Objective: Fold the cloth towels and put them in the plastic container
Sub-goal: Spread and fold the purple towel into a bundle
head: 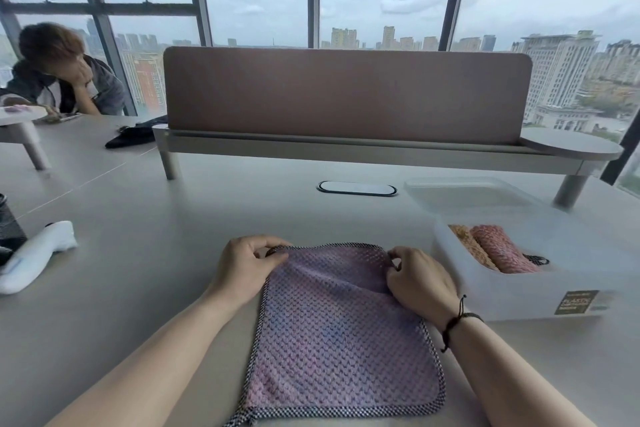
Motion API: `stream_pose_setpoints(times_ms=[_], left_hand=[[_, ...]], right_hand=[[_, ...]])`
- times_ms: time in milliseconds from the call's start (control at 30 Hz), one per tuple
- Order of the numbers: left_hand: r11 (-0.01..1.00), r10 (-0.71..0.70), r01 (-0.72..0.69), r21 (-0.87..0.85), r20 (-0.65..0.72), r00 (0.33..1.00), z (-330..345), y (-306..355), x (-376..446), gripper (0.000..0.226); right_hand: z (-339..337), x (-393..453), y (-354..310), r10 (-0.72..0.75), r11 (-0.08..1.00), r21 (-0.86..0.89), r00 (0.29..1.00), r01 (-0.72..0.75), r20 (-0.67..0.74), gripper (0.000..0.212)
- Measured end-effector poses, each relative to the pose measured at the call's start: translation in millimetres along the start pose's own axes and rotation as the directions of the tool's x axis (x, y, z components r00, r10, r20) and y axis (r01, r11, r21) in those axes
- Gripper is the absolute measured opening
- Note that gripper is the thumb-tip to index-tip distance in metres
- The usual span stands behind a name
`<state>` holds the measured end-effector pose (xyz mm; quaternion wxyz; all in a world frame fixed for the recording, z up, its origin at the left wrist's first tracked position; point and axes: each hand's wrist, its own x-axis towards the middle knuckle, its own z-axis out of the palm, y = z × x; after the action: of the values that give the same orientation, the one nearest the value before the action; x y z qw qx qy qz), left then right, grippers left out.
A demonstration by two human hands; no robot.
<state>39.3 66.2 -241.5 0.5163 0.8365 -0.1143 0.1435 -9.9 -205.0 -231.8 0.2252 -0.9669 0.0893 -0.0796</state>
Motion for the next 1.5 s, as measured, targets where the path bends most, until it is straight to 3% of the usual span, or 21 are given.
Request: stream_pose_setpoints(times_ms=[133, 200, 300, 500, 667, 767, 900, 1167, 1333, 1500], left_hand=[[0.997, -0.041, 0.040, -0.064, -0.009, 0.999, -1.4, -1.3, 0.1, 0.053], [0.987, -0.084, 0.082, -0.136, -0.009, 0.996, -2.1, -2.9, 0.9, 0.052], [0.965, -0.122, 0.116, -0.237, -0.014, 0.992, -3.0, -3.0, 1.0, 0.047], [0.981, -0.104, 0.098, -0.170, -0.026, 0.994, -8.9, 0.3, -5.3, 0.032], [0.988, -0.075, 0.083, -0.129, 0.063, 0.995, -15.9, 6.8, -12.2, 0.013], [0.994, -0.055, 0.062, -0.092, 0.077, 0.995, -18.5, 6.8, -14.0, 0.005], [0.994, -0.095, 0.098, -0.046, 0.057, 0.994, -16.6, 1.5, -12.6, 0.015], [0.987, -0.145, 0.146, -0.071, 0.027, 0.989, -17.8, 1.1, -10.7, 0.016], [0.992, -0.054, 0.046, 0.114, 0.069, 0.996, -16.3, -1.0, -12.2, 0.020], [0.984, 0.005, -0.024, 0.177, 0.105, 0.994, -15.7, 2.7, -14.9, 0.024]], right_hand=[[-0.7, -4.7, 0.7, -0.008, 0.998, 0.063, 0.999, 0.011, -0.053, 0.020], [-1.4, -7.7, 3.8, 0.000, 0.977, 0.211, 0.992, 0.026, -0.124, 0.014], [-3.9, -12.0, 10.6, 0.014, 0.916, 0.396, 0.980, 0.068, -0.201, 0.025], [-8.4, -20.9, 12.5, 0.008, 0.829, 0.551, 0.982, 0.097, -0.186, 0.026], [-12.5, -28.1, 14.4, -0.045, 0.871, 0.472, 0.980, 0.133, -0.194, 0.014], [-13.4, -30.8, 14.1, -0.041, 0.878, 0.460, 0.979, 0.131, -0.201, 0.020], [-8.9, -29.2, 16.5, -0.023, 0.917, 0.386, 0.978, 0.104, -0.209, 0.019], [-9.9, -26.5, 17.8, 0.006, 0.854, 0.513, 0.986, 0.081, -0.165, 0.016], [-9.3, -28.8, 15.1, -0.052, 0.946, 0.309, 0.986, 0.099, -0.157, 0.010], [-9.5, -30.0, 13.4, -0.071, 0.970, 0.221, 0.986, 0.104, -0.153, 0.008]])
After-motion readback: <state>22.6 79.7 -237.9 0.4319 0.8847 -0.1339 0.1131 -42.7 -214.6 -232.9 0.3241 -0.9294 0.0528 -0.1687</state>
